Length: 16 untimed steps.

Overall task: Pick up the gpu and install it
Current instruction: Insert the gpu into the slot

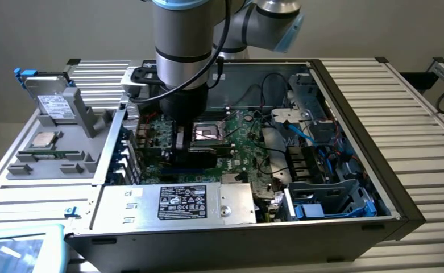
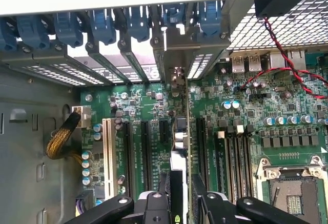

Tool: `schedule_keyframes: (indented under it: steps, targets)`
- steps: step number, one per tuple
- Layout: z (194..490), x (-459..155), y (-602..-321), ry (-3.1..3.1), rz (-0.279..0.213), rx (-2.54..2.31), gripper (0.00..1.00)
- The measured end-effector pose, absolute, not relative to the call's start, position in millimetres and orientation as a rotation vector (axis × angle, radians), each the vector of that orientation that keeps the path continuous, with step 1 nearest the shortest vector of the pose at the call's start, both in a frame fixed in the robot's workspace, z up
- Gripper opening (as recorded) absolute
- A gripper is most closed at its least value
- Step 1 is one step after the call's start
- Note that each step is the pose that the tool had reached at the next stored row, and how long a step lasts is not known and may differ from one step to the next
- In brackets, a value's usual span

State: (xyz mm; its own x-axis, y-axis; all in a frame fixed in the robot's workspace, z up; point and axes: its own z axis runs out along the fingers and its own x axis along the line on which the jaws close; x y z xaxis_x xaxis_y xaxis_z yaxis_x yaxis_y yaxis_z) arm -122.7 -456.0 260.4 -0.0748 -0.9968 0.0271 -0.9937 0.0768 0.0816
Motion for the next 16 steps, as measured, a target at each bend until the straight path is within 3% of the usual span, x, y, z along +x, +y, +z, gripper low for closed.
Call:
schedule_keyframes:
  steps: [16]
  targets:
    - [260.2,-126.0,-456.4,-2.249,-0.063,2.083,0.28]
